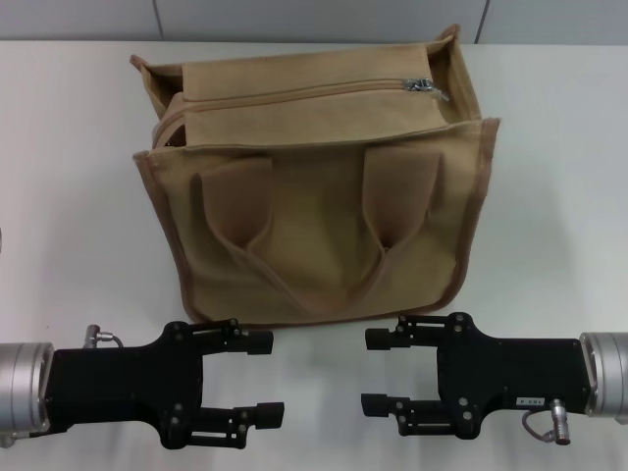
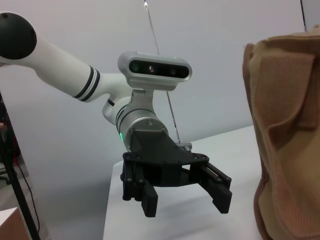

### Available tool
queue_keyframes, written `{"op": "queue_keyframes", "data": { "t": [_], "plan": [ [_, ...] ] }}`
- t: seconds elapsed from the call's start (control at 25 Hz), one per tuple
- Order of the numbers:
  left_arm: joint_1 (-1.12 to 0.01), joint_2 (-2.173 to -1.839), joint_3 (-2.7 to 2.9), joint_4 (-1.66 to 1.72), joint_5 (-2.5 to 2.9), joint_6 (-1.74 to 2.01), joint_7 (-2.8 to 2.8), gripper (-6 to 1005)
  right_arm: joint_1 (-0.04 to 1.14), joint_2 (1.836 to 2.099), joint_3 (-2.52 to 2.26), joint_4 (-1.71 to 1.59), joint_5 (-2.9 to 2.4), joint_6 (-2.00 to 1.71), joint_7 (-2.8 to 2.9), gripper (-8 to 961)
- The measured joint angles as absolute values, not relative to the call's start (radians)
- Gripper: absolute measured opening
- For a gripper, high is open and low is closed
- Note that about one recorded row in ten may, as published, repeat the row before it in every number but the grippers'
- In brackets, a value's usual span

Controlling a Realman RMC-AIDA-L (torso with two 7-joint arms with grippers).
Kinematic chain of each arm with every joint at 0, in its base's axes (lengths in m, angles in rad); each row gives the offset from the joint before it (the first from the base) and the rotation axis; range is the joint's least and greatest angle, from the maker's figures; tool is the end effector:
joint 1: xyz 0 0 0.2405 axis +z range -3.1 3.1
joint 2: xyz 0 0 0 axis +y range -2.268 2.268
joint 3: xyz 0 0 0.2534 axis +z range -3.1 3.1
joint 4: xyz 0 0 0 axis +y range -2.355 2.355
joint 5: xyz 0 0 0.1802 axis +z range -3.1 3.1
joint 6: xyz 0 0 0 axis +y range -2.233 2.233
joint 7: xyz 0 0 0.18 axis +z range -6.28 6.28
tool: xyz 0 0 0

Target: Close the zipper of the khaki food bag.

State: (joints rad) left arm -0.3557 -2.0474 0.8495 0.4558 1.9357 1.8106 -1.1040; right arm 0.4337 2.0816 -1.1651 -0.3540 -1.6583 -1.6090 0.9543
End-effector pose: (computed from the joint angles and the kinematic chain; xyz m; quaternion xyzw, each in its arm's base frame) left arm -0.2465 0.2102 -0.0513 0.9366 0.1833 0.2986 0.0064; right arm 0.2213 0.2263 -0.0935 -0.9486 0.1186 0.2933 0.0052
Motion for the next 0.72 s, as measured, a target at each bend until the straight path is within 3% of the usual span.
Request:
{"op": "queue_keyframes", "data": {
  "t": [0.72],
  "plan": [
    [-0.356,-2.046,0.850,0.458,1.932,1.814,-1.105,805,0.434,2.082,-1.162,-0.355,-1.658,-1.614,0.954,681]
  ]
}}
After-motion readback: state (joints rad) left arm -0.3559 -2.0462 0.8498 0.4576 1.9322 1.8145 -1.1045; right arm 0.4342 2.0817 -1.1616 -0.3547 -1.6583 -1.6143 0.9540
